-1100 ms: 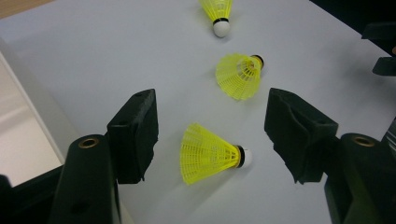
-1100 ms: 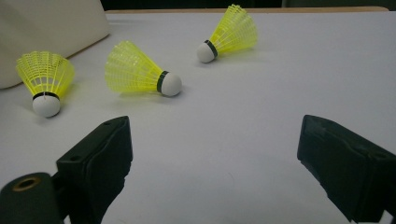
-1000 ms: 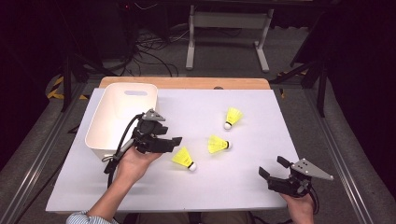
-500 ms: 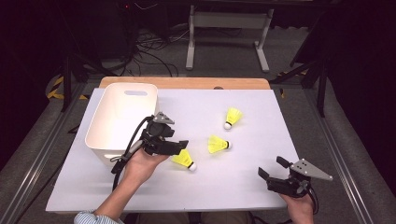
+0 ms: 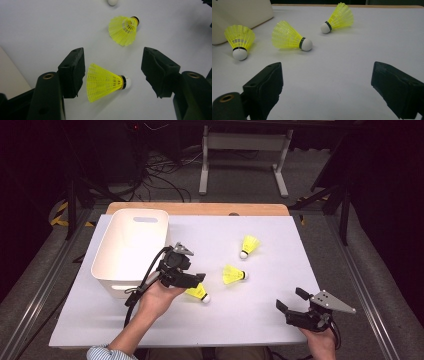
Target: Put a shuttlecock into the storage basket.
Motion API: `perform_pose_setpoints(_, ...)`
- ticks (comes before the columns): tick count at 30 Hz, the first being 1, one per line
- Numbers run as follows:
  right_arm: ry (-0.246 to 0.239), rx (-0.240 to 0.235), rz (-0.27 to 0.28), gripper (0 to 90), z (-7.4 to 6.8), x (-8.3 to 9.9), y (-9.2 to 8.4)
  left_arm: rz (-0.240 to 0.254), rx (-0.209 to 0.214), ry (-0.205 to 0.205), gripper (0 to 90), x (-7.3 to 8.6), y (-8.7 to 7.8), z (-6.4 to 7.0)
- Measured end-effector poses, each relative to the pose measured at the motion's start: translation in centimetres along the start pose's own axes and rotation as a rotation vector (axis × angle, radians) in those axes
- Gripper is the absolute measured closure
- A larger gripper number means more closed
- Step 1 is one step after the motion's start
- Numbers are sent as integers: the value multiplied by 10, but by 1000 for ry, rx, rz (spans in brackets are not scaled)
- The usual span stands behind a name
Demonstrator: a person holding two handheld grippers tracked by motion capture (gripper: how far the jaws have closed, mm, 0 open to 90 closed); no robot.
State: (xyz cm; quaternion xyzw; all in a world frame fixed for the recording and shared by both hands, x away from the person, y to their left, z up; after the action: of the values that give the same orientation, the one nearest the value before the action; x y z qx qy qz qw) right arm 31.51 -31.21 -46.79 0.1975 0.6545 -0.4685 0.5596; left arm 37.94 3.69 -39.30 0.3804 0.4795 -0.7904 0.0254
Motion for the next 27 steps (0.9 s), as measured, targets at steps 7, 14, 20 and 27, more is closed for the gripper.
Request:
perform_pose_setpoints(7, 0, 0, -1, 114, -1, 0, 0, -20, -16, 1, 365, 2, 5, 2)
perform_pose_setpoints(14, -1, 0, 2, 114, -1, 0, 0, -41, -26, -8, 345, 4, 10, 0)
perform_pose_setpoints(20, -3, -2, 4, 114, -2, -1, -1, -54, -25, -17, 341, 6, 16, 1)
perform_pose_setpoints(27, -7, 0, 6, 114, -2, -1, -1, -72, -45, -30, 341, 9, 23, -1)
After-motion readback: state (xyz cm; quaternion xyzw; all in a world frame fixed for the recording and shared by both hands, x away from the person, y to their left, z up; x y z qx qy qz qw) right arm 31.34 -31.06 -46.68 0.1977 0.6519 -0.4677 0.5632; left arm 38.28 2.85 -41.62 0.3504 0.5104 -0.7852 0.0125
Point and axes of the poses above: each handheld gripper's, and its own axes: y roughly forward along the jaws, x roughly out of its underside, z roughly to its right, the point moved 5 cm from there along y, roughly forward along the jaws, and after that the axes turned 10 degrees about -y, right-handed, at the moved point
